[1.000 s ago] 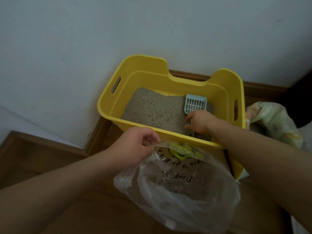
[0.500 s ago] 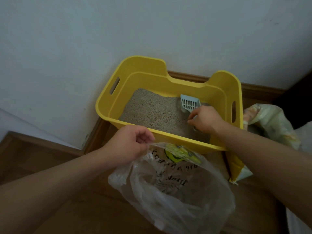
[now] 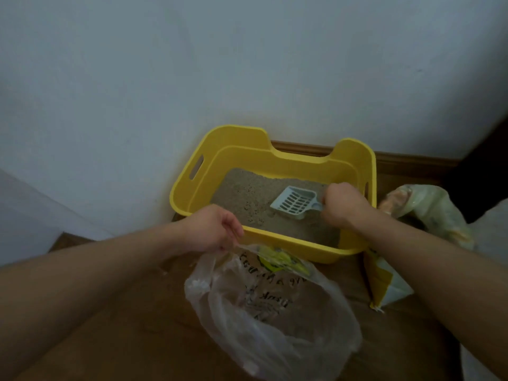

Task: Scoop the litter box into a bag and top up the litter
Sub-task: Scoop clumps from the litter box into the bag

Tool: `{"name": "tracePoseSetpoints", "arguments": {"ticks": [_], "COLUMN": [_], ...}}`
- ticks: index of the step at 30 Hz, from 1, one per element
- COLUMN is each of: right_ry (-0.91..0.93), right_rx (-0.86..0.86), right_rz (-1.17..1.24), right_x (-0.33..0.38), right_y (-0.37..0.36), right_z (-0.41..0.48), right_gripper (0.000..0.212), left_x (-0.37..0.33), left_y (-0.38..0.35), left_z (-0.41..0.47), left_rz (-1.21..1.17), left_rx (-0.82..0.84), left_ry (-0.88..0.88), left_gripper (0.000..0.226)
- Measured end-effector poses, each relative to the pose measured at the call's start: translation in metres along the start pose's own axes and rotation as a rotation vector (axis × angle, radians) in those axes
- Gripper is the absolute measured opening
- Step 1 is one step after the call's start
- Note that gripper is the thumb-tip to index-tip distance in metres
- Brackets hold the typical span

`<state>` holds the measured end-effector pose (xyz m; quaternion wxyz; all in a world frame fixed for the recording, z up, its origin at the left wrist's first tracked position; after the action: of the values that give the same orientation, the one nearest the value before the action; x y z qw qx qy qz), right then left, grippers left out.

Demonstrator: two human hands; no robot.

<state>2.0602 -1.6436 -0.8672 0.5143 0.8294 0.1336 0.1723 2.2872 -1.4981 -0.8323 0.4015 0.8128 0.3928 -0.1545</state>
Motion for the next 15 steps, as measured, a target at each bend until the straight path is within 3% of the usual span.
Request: {"name": "tracePoseSetpoints", "arguments": {"ticks": [3,7,9,11,15], "right_ry": [0.012,0.02,0.018,0.01,0.005], "right_rx": [-0.02,0.047,0.093,0.107,0.141], "right_rz": [-0.086,-0.255,-0.315,-0.321,-0.25], "right_x": [0.002,0.005,0.006,0.007,0.015], "right_y": [0.012,0.021,0.018,0.01,-0.005], "right_z": [0.0,0.003,0.002,0.003,0.012], "right_gripper": [0.01,0.027,0.021,0.016,0.029], "left_x": [0.003,0.025,0.033,0.035,0.029], "left_y": [0.002,-0.001,0.001,0.007,0.02], "left_z": [-0.002,-0.002,-0.001,0.0,0.001], "left_rz": [0.016,-0.044,-0.043,-0.048,-0.055], "left_rx": [-0.01,-0.019,-0.006,-0.008,0.009], "left_ry": [0.052,0.053,0.04,0.026,0.006], "left_gripper": [0.022,0.02,0.02,0.02,0.019]}}
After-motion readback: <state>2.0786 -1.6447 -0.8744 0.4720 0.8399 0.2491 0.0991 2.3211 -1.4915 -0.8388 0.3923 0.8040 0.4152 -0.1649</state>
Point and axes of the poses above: each hand's wrist, its own z-axis towards the middle knuckle, its own y-axis out of the back of the hand, x = y × z, the point moved 1 cm from there along z, towards the middle knuckle, and after that the axes turned 5 degrees about x, right-handed, at the moved point
